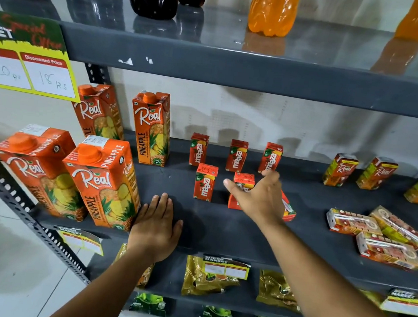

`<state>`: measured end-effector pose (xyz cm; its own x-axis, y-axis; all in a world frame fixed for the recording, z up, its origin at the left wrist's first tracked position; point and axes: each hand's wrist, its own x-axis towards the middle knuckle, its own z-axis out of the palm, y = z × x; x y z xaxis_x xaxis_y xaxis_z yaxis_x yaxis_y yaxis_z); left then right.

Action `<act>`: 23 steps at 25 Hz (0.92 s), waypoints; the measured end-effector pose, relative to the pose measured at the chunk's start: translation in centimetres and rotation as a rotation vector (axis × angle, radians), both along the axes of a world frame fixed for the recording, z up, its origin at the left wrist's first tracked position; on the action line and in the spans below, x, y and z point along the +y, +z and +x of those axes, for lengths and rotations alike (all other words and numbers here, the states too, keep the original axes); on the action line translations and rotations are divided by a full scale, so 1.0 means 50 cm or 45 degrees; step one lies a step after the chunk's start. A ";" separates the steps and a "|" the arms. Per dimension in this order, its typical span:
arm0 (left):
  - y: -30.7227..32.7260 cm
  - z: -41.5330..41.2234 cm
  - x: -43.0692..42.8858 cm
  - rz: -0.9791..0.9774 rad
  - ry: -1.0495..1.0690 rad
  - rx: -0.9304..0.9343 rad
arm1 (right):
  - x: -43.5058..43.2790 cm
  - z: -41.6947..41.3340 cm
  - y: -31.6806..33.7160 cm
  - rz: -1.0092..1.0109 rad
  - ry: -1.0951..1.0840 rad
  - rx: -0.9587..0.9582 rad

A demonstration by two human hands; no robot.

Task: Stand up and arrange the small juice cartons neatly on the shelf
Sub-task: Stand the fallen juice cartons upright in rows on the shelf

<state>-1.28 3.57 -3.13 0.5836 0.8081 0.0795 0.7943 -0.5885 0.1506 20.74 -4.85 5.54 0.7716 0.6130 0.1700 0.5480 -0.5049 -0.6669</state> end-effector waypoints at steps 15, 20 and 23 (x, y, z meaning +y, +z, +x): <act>0.007 0.003 -0.001 -0.016 0.017 0.044 | 0.043 0.106 0.115 -0.750 1.487 -1.717; 0.007 0.003 0.000 0.002 0.014 0.060 | 0.009 0.153 0.133 -0.787 0.825 -0.869; 0.004 0.004 0.001 -0.002 0.016 0.042 | -0.020 0.174 0.079 -1.080 0.374 -0.315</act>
<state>-1.08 3.60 -2.93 0.5756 0.8156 0.0594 0.8063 -0.5782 0.1251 29.43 -5.84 9.46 0.5671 0.7727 -0.2853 0.8087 -0.5881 0.0148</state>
